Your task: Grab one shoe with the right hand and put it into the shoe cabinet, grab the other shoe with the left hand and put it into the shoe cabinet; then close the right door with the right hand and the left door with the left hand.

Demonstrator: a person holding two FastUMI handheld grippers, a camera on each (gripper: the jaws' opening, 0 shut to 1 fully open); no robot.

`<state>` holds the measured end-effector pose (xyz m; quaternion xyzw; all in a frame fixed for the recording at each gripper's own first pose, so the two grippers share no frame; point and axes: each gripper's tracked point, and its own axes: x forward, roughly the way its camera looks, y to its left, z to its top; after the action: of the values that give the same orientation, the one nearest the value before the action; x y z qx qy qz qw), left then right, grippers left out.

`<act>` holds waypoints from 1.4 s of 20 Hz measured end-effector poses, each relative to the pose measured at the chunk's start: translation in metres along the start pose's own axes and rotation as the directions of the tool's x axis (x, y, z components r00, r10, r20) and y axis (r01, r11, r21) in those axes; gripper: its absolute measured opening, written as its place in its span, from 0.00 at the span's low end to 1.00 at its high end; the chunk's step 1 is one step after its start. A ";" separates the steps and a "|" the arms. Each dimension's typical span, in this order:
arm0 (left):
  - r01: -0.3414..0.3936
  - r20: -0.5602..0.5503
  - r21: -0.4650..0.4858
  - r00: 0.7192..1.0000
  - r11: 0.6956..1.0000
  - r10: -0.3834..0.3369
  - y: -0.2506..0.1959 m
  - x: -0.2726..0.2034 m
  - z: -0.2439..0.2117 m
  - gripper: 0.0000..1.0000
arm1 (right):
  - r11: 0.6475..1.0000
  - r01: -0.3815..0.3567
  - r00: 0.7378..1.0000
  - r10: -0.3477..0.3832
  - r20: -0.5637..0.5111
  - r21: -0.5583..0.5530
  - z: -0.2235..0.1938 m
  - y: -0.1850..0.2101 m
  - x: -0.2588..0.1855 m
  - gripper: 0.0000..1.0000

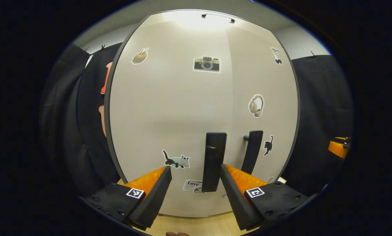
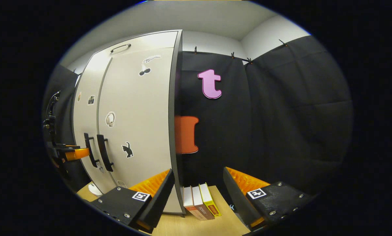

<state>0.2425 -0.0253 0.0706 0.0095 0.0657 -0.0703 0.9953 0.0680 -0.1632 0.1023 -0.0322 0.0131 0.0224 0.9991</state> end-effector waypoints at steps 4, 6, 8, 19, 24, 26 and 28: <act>0.023 0.027 0.008 0.999 1.000 -0.023 -0.006 -0.042 0.042 0.97 | 1.000 -0.006 0.999 0.005 0.034 0.024 0.038 -0.011 -0.016 0.92; 0.017 0.066 0.013 0.998 1.000 -0.017 0.001 -0.065 0.068 0.97 | 1.000 -0.002 0.998 0.002 0.061 0.008 0.058 -0.018 -0.025 0.92; -0.011 0.115 0.013 0.993 1.000 0.009 0.015 -0.090 0.093 0.96 | 1.000 -0.003 0.996 0.003 0.085 -0.005 0.075 -0.024 -0.034 0.92; -0.257 0.242 -0.006 0.937 0.966 0.251 0.127 -0.209 0.142 0.94 | 0.998 -0.059 0.985 0.061 0.162 -0.023 0.124 -0.016 -0.060 0.92; -0.259 0.221 -0.040 0.940 0.965 0.261 0.144 -0.224 0.133 0.96 | 0.996 -0.094 0.985 0.092 0.146 0.003 0.119 0.006 -0.064 0.92; -0.266 0.218 -0.047 0.938 0.963 0.270 0.157 -0.230 0.133 0.96 | 0.995 -0.101 0.984 0.100 0.144 0.000 0.120 0.015 -0.068 0.92; -0.272 0.225 -0.047 0.935 0.961 0.275 0.167 -0.237 0.135 0.96 | 0.995 -0.102 0.984 0.102 0.145 -0.009 0.121 0.025 -0.072 0.92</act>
<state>0.0505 0.1691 0.2372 0.0027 -0.0510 0.0687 0.9963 -0.0020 -0.1332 0.2229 -0.0306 -0.0580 0.0759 0.9950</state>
